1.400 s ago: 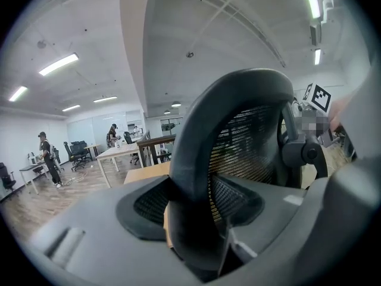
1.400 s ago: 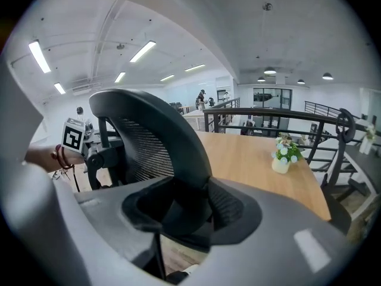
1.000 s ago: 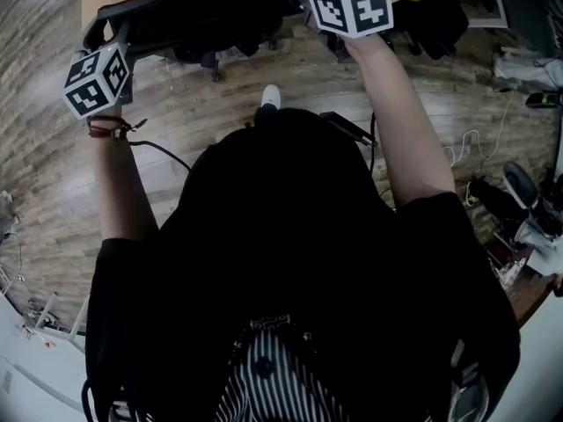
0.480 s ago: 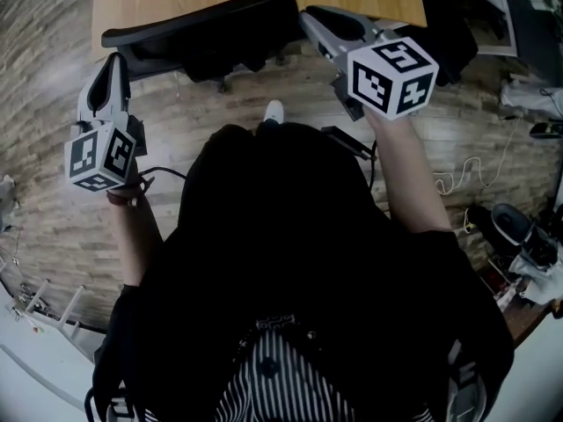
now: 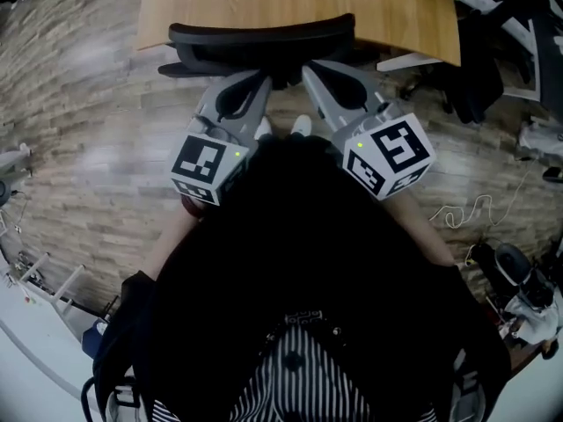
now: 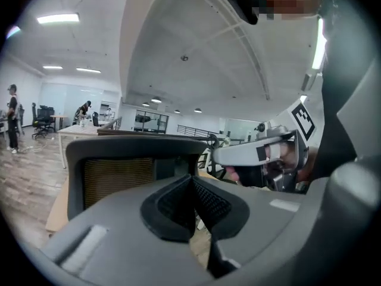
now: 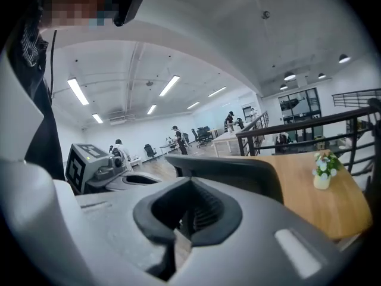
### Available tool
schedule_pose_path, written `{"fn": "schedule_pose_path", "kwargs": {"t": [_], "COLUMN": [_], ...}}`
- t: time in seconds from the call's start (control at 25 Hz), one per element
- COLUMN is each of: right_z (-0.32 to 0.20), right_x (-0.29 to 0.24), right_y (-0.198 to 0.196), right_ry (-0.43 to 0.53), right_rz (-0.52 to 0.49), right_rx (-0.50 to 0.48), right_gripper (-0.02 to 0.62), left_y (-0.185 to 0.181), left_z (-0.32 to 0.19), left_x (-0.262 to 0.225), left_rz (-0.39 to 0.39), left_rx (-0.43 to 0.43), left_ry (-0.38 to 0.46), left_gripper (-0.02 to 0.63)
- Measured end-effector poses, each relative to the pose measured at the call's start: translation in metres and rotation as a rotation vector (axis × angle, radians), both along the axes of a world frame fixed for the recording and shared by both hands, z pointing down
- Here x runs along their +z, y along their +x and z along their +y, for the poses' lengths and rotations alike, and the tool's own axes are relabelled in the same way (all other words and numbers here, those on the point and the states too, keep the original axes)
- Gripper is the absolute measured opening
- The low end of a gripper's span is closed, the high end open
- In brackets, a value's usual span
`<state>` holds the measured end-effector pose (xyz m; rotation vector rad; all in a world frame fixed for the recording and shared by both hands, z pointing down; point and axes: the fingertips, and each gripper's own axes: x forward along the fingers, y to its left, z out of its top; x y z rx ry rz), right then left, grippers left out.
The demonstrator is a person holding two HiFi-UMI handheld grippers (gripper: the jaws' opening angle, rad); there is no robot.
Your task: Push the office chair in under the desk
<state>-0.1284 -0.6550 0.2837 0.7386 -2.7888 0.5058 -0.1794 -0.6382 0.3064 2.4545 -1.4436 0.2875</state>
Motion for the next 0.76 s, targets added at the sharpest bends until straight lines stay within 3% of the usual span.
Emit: {"fn": "schedule_pose_path", "kwargs": {"t": [0.2,0.48,0.76], "right_z": [0.007,0.009,0.016], "right_x": [0.002,0.003,-0.011], "right_y": [-0.029,-0.024,-0.047], "right_ry": [-0.011,-0.023,-0.004], "right_rz": [0.01,0.033,0.008], "right_rx": [-0.023,-0.017,-0.027], "right_gripper": [-0.002,-0.002,-0.002], "left_y": [-0.01,-0.003,-0.02], "left_z": [-0.001,-0.002,0.012], "left_x": [-0.004,-0.004,-0.013], "left_rz": [0.027,0.047,0.048], "left_rx": [0.052,0.096,0.11], "left_ry": [0.012,0.019,0.045], "left_gripper": [0.006,0.006,0.006]}}
